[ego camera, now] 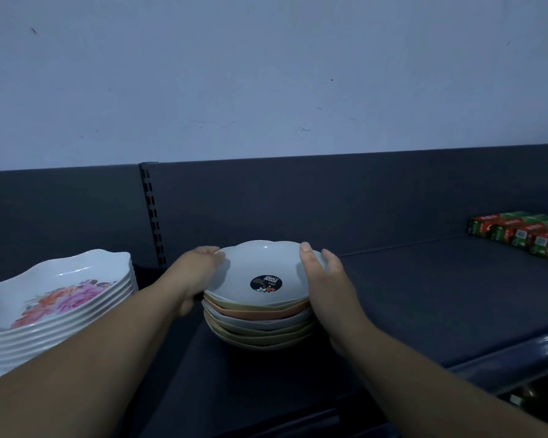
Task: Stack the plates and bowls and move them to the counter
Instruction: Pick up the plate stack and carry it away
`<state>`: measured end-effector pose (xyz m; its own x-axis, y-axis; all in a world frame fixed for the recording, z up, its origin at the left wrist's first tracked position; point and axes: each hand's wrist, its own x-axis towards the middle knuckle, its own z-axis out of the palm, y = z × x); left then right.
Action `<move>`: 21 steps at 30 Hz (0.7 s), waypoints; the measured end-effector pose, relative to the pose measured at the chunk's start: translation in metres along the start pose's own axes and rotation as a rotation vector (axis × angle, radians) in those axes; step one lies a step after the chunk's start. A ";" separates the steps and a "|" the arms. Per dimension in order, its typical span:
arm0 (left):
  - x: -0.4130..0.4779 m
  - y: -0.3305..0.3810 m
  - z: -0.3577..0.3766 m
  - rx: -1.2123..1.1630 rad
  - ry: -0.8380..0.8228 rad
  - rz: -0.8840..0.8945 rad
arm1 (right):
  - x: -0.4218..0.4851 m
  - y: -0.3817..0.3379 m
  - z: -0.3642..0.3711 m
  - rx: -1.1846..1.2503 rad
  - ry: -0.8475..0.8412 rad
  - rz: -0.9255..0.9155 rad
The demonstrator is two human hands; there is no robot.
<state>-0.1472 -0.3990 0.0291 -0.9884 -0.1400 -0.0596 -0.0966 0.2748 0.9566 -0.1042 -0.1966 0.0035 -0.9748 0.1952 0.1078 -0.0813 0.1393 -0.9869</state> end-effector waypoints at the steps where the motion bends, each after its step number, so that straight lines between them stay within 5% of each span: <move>1: -0.001 0.000 0.001 -0.004 0.007 0.004 | 0.002 0.000 0.000 -0.003 0.000 0.000; 14: -0.008 -0.003 0.012 -0.017 0.048 0.053 | 0.020 -0.011 -0.016 -0.064 -0.120 0.039; 21: -0.010 -0.010 0.004 -0.289 -0.023 -0.034 | 0.009 -0.002 -0.007 -0.186 -0.044 -0.170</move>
<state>-0.1370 -0.3971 0.0188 -0.9878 -0.1222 -0.0964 -0.0956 -0.0122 0.9953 -0.1113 -0.1885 0.0069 -0.9588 0.1114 0.2613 -0.2096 0.3433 -0.9155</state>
